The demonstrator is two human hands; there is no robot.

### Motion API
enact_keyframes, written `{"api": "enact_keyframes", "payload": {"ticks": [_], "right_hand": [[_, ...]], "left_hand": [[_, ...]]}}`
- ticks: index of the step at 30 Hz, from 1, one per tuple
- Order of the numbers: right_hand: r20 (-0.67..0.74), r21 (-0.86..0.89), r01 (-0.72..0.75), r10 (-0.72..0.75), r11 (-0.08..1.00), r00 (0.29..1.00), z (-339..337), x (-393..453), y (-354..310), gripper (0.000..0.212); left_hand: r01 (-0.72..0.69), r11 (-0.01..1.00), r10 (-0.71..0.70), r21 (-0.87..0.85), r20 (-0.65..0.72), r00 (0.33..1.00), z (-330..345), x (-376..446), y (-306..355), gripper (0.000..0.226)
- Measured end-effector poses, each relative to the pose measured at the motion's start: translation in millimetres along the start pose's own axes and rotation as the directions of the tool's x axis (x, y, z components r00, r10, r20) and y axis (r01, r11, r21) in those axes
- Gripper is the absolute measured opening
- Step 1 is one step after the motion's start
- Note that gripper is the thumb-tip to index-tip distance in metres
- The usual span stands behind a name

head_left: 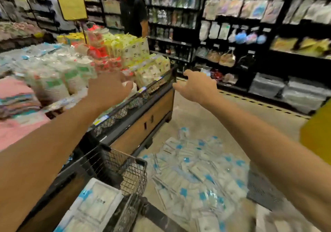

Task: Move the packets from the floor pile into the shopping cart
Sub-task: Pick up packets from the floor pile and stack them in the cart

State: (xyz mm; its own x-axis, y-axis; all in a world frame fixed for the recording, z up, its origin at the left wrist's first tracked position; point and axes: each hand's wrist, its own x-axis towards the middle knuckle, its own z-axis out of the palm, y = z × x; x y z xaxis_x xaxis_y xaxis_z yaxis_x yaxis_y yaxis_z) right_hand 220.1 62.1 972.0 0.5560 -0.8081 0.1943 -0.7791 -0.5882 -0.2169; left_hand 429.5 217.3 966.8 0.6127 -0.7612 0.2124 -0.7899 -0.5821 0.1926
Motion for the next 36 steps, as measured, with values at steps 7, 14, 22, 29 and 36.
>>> {"api": "enact_keyframes", "payload": {"ticks": [7, 14, 22, 29, 36], "right_hand": [[-0.089, -0.016, -0.231, 0.228, 0.973, 0.97, -25.2, -60.4, 148.4, 0.073], [-0.121, -0.013, -0.372, 0.368, 0.928, 0.922, -40.1, -111.2, 272.9, 0.067], [-0.111, -0.029, -0.514, 0.508, 0.857, 0.854, -28.7, -138.9, 379.8, 0.072], [-0.054, -0.065, -0.616, 0.614, 0.785, 0.788, 30.6, -142.6, 429.5, 0.071], [0.054, -0.072, -0.708, 0.712, 0.702, 0.701, 123.9, -140.1, 457.2, 0.071]], "left_hand": [[-0.24, 0.971, 0.241, -0.013, 0.05, 0.969, 29.7, -11.0, 138.5, 0.056], [-0.367, 0.927, 0.374, -0.072, 0.114, 0.921, 69.8, -28.3, 268.9, 0.058], [-0.431, 0.901, 0.434, -0.056, 0.125, 0.892, 134.6, -46.0, 377.0, 0.061], [-0.518, 0.852, 0.524, -0.08, 0.165, 0.836, 217.3, -29.9, 409.7, 0.06], [-0.612, 0.783, 0.612, -0.114, 0.316, 0.725, 334.5, -4.1, 403.3, 0.06]]}}
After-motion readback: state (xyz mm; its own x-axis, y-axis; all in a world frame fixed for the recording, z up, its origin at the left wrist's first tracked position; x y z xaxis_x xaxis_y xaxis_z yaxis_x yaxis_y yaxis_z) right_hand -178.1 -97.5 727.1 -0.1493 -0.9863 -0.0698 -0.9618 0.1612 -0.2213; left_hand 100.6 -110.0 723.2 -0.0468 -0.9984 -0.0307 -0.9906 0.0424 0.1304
